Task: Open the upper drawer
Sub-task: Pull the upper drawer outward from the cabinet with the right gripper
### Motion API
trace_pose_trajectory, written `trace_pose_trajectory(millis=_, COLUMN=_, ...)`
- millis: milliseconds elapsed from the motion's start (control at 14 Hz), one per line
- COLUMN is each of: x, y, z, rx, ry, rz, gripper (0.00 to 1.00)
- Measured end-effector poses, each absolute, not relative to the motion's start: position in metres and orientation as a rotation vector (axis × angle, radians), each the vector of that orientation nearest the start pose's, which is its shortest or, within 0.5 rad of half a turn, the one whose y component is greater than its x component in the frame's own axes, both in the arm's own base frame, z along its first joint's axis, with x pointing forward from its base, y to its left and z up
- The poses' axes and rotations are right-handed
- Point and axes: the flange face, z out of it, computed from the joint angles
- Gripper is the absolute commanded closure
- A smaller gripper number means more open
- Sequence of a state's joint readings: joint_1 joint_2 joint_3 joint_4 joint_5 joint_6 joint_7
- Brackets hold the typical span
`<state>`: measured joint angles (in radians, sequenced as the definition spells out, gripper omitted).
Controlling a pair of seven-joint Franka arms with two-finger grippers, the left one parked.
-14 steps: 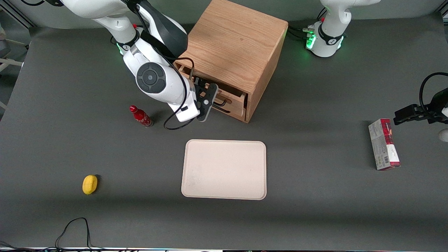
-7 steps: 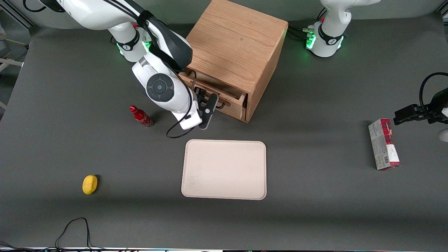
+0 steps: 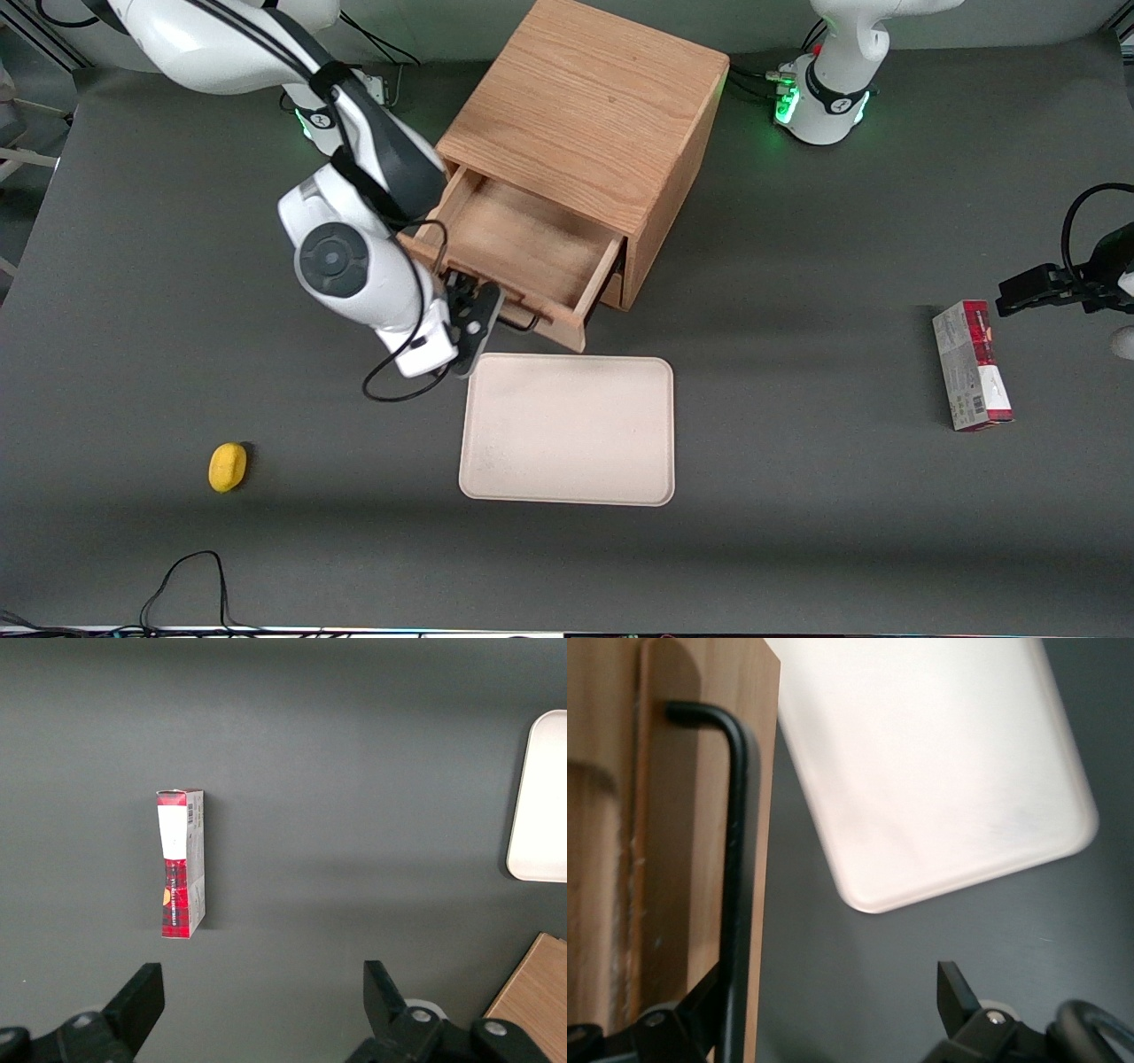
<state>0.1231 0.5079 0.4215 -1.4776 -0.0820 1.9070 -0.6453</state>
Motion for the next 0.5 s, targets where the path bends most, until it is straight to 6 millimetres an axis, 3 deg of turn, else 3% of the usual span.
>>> trace_pose_trajectory(millis=214, x=0.642, y=0.284, z=0.400, rx=-2.528, ry=-1.680, rz=0.008, gripper=0.00)
trace_pose_trajectory(millis=500, x=0.646, y=0.285, z=0.399, rx=-2.534, ry=-1.696, rz=0.001, gripper=0.00)
